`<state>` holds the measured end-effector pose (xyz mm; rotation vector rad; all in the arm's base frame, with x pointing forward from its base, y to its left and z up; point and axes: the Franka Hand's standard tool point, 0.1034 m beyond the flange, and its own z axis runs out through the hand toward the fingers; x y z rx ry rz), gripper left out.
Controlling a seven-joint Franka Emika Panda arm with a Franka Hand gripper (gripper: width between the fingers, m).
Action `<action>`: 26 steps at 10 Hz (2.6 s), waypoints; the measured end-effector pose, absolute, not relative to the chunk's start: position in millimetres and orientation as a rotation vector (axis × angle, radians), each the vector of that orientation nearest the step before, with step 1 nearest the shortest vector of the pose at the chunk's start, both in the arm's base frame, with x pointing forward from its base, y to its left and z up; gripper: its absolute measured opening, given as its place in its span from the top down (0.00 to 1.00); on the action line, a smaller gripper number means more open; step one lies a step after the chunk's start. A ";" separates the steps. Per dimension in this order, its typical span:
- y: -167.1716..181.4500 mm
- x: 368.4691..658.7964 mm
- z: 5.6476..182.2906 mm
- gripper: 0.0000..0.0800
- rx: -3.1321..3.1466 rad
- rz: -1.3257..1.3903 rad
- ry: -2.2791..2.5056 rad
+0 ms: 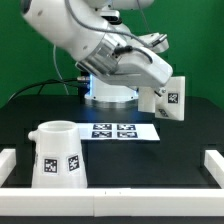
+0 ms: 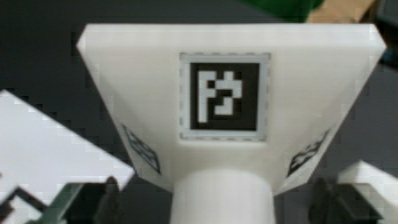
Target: Assemble lamp
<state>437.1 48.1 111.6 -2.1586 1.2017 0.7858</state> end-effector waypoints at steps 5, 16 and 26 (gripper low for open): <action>20.5 505.5 126.9 0.34 -2.529 0.246 0.994; 45.8 561.8 117.0 0.34 -2.868 -0.156 0.467; 67.9 576.7 109.8 0.34 -2.988 -0.217 0.139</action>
Offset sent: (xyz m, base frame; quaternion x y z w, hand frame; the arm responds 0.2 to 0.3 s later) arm 0.0670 -0.0232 0.0123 0.0010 0.2037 -0.1939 0.9596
